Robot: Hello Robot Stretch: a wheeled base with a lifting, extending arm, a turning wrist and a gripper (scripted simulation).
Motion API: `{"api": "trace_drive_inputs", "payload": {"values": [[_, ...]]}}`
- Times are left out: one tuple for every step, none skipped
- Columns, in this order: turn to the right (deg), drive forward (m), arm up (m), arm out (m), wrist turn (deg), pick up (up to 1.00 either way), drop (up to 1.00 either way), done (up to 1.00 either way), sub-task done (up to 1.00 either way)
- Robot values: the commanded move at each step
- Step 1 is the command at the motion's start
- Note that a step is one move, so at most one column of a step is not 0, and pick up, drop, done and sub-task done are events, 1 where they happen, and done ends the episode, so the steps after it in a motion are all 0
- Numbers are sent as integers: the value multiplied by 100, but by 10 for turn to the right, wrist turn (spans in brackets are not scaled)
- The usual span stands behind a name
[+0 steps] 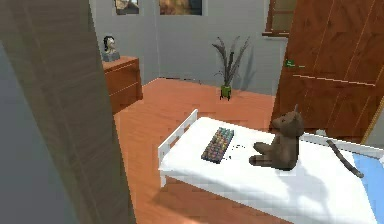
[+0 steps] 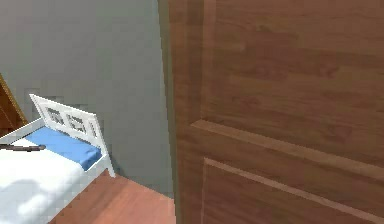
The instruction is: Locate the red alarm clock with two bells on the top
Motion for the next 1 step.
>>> {"api": "trace_drive_inputs", "payload": {"values": [[0,65,0,0,0,0,0,0,0]]}}
